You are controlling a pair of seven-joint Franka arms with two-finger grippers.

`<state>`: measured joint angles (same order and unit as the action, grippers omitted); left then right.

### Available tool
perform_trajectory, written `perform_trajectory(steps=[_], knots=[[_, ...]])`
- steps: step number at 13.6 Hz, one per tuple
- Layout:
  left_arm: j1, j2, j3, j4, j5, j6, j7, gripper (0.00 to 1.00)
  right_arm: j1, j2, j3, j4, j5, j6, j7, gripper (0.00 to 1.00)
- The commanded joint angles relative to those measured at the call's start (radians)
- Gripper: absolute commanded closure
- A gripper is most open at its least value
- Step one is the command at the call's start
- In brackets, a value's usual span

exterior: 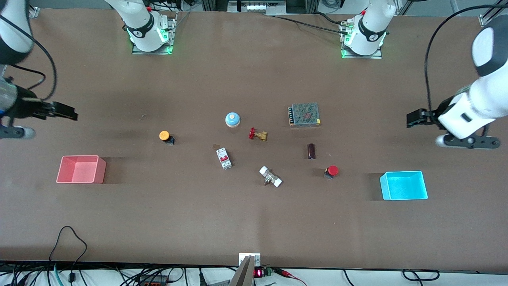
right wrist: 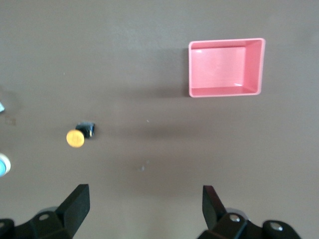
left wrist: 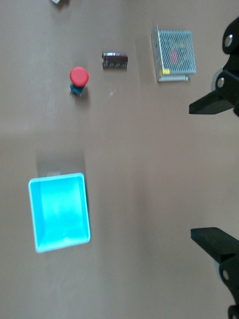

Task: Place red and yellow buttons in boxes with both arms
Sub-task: 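Move the right gripper to the yellow button while the left gripper reaches the red button, then grasp the yellow button with the right gripper while the left gripper grasps the red button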

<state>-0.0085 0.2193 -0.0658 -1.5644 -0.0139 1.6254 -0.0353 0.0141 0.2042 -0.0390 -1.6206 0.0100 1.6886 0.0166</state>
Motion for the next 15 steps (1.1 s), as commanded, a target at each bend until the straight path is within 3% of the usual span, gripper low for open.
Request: perform_trajectory(steps=[1,4,10,15], knots=[[-0.025,0.081,-0.003,0.046,-0.055,0.004,-0.052,0.00,0.110,-0.005,0.001,-0.196,0.002,0.214,0.083,0.00],[-0.074,0.159,-0.003,0.063,-0.098,0.117,-0.155,0.00,0.194,0.032,0.002,-0.315,0.002,0.362,0.207,0.00],[-0.156,0.310,-0.003,0.063,-0.140,0.319,-0.296,0.00,0.282,0.153,0.002,-0.320,0.048,0.405,0.215,0.00],[-0.185,0.393,-0.002,0.069,-0.140,0.401,-0.314,0.00,0.314,0.213,0.001,-0.328,0.044,0.431,0.215,0.00]])
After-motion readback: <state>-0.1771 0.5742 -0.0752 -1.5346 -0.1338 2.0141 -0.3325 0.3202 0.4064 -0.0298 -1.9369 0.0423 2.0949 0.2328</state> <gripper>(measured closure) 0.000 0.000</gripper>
